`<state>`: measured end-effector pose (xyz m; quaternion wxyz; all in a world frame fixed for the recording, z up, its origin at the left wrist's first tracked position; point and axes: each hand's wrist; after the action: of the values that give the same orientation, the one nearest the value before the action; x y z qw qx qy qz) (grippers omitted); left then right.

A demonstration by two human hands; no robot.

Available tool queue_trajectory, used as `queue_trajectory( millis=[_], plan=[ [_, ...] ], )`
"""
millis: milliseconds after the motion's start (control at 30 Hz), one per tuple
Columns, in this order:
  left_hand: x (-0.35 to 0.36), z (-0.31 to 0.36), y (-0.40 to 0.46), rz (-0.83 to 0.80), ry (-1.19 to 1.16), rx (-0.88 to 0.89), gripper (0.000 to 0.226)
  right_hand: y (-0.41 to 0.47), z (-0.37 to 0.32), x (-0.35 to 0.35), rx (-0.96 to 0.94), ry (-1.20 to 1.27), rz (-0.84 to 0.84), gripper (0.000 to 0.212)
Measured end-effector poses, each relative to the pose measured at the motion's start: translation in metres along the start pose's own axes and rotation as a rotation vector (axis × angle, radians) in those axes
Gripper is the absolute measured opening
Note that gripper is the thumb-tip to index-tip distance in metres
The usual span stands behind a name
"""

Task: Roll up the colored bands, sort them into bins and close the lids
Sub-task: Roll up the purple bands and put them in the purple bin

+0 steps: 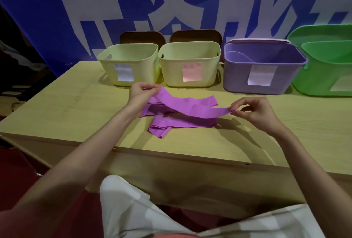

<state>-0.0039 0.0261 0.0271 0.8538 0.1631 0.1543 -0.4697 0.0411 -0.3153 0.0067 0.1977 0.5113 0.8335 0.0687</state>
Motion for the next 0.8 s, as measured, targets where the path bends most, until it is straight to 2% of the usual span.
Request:
queue_trajectory(
  millis=[100,200,267,433,533,800],
  plan=[
    [0.036,0.020,0.018,-0.003,0.199,0.261,0.028,-0.012,-0.008,-0.010,-0.012,-0.166,-0.103,0.023],
    [0.077,0.045,0.030,0.005,0.333,0.465,0.030,-0.028,-0.016,-0.021,0.001,-0.296,-0.181,0.025],
    [0.103,0.060,0.031,-0.019,0.345,0.531,0.029,-0.037,-0.020,-0.027,0.034,-0.335,-0.210,0.028],
    [0.152,0.085,0.025,-0.145,0.389,0.664,0.030,-0.054,-0.021,-0.036,0.132,-0.397,-0.245,0.018],
    [0.174,0.088,0.024,-0.207,0.397,0.694,0.031,-0.060,-0.020,-0.034,0.153,-0.423,-0.258,0.016],
    [0.211,0.073,0.033,-0.211,0.457,0.560,0.033,-0.062,-0.020,-0.014,0.147,-0.391,-0.193,0.013]
  ],
)
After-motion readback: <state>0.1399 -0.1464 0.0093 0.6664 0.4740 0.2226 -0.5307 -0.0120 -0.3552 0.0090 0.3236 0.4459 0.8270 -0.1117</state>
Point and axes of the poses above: each hand's wrist, its own y-axis towards the middle knuckle, its own x-axis out of the palm, z = x × y, and after that the axes turned 10 degrees about y, right-handed
